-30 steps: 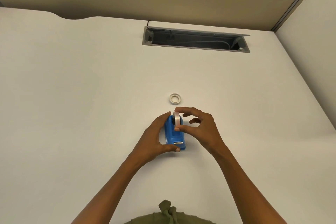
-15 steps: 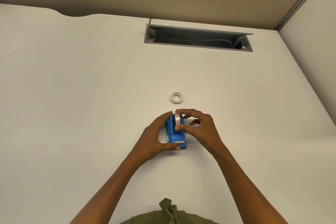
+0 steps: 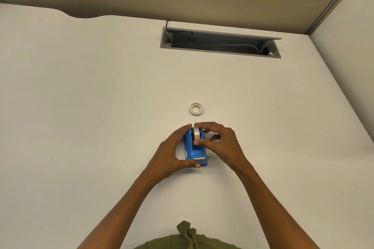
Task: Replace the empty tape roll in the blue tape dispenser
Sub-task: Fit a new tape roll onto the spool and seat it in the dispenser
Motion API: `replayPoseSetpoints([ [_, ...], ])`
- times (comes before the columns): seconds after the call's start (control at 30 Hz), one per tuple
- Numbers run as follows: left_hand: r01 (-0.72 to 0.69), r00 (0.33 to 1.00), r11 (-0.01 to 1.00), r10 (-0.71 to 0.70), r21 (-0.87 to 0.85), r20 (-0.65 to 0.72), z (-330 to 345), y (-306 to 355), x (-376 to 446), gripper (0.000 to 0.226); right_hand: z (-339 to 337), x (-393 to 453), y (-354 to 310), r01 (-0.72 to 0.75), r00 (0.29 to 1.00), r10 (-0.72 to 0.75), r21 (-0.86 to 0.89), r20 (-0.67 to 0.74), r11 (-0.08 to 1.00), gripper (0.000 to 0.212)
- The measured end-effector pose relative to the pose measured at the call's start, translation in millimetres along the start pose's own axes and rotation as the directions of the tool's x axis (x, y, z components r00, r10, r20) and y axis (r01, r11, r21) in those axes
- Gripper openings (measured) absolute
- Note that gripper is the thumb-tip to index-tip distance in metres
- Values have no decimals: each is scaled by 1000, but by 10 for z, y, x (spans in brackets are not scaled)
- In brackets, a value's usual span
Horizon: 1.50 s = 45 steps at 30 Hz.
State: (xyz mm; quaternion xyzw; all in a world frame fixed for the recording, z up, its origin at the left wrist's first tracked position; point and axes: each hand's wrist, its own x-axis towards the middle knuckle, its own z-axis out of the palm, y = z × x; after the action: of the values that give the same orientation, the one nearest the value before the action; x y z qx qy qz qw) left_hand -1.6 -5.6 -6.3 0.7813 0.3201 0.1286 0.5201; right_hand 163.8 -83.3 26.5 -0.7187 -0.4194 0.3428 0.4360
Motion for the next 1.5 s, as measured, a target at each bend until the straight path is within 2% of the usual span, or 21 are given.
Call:
replayPoseSetpoints([
  [0.17,-23,1000,1000,23,14,1,-1,-8,-7,93,14,-19,-5,38,999,-38,-15,-4,999,44],
  [0.4,-55,999,998,55,22,-2,-5,33,-10,94,21,-24,27,91,995,-91,-13,-37,996,24],
  [0.6,-79,997,995,78,62,11,-5,81,-14,88,29,-33,63,87,996,-87,1,-30,996,30],
  [0.73,-89,996,995,89,49,6,1,92,-16,93,3,-55,36,105,994,-105,-10,20,994,44],
  [0.8,-100,995,994,100,44,-1,0,103,-14,94,1,-49,31,109,994,-109,-17,22,994,43],
  [1.07,-114,988,993,113,0,-104,-45,158,47,67,-4,-45,42,87,996,-87,28,10,996,37],
  [1.4,-158,974,985,167,70,-152,-15,141,93,56,-10,-46,26,76,997,-77,74,12,994,37],
  [1.5,-158,971,984,170,80,-169,-13,133,101,49,-14,-52,21,58,998,-60,91,11,994,42],
])
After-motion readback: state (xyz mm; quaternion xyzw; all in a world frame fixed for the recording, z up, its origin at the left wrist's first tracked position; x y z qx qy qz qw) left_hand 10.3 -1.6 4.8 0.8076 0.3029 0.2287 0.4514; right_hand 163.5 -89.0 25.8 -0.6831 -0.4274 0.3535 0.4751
